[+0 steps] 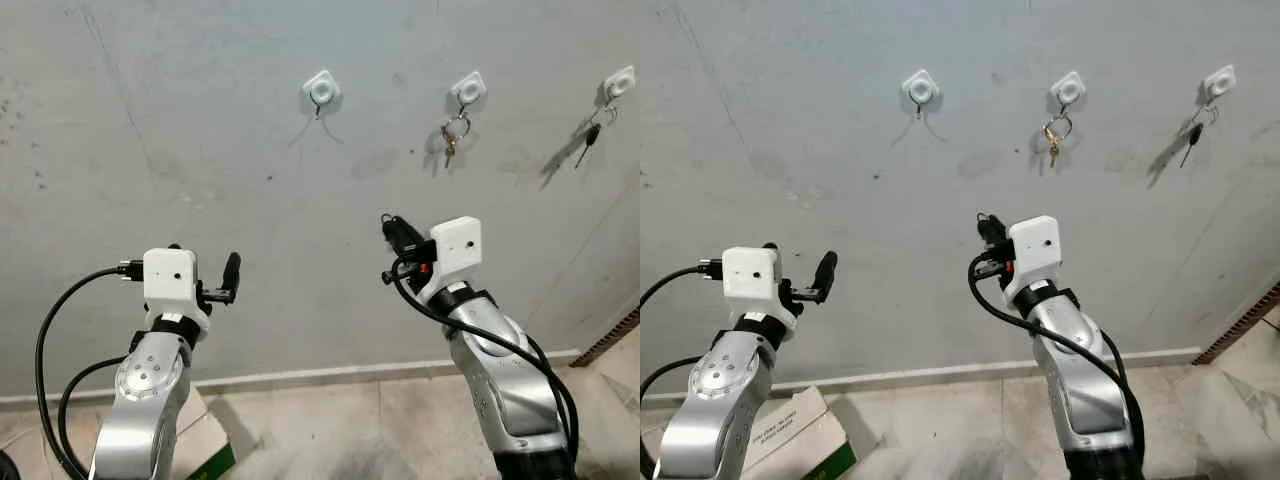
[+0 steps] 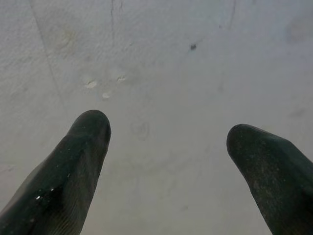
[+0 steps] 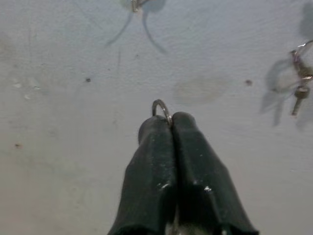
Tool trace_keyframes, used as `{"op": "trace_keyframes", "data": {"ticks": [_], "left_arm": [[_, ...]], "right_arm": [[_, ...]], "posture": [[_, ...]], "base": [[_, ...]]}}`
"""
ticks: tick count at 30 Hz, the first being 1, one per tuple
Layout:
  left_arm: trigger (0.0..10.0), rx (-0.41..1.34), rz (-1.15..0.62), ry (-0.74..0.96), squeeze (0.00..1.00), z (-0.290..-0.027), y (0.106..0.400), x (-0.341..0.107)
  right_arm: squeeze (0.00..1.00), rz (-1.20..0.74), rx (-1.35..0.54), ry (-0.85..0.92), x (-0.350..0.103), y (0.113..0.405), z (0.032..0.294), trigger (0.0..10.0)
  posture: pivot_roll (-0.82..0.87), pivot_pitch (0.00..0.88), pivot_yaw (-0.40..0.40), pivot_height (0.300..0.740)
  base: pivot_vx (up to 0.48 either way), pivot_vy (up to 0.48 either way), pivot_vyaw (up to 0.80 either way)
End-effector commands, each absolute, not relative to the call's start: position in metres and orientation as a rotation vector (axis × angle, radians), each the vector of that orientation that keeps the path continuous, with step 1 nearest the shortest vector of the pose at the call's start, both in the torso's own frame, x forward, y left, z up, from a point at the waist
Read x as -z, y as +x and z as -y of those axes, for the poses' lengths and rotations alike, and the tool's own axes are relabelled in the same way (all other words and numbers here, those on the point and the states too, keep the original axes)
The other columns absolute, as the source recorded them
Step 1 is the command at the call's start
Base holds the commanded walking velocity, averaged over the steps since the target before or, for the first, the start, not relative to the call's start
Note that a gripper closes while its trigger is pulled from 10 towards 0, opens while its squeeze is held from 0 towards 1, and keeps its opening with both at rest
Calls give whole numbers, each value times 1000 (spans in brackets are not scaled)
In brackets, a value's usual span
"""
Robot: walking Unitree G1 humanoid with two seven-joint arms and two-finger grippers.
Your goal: Hang keys on a hook
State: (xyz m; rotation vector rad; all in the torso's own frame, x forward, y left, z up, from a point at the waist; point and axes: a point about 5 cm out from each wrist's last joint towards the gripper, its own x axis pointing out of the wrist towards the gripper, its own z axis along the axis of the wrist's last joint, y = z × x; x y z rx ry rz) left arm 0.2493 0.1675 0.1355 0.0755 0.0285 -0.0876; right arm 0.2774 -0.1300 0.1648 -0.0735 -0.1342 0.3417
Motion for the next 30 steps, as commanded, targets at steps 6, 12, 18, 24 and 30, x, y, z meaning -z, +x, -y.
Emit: {"op": "trace_keyframes", "data": {"ticks": [6, 12, 18, 24, 30], "left_arm": [[10000, 91, -21, 64, 0, -169, 248, -137], [10000, 103, -7, 60, 0, -164, 252, -141], [10000, 109, -15, 55, 0, -162, 249, -141], [10000, 113, -21, 54, 0, -162, 249, -140], [10000, 121, -27, 58, 0, -162, 250, -139]], "right_arm": [[0, 116, -293, -89, -165, 267, 140, 10000], [0, 110, -305, -92, -167, 268, 138, 10000], [0, 96, -317, -73, -165, 266, 134, 10000], [0, 89, -320, -69, -164, 266, 132, 10000], [0, 83, -333, -68, -163, 266, 129, 10000]], "posture": [[48, 0, 25, 740], [52, 0, 22, 740], [59, 0, 23, 740], [61, 0, 23, 740], [65, 0, 22, 740]], "base": [[47, 0, 0], [324, 0, 0], [386, 0, 0], [394, 0, 0], [349, 0, 0]]}}
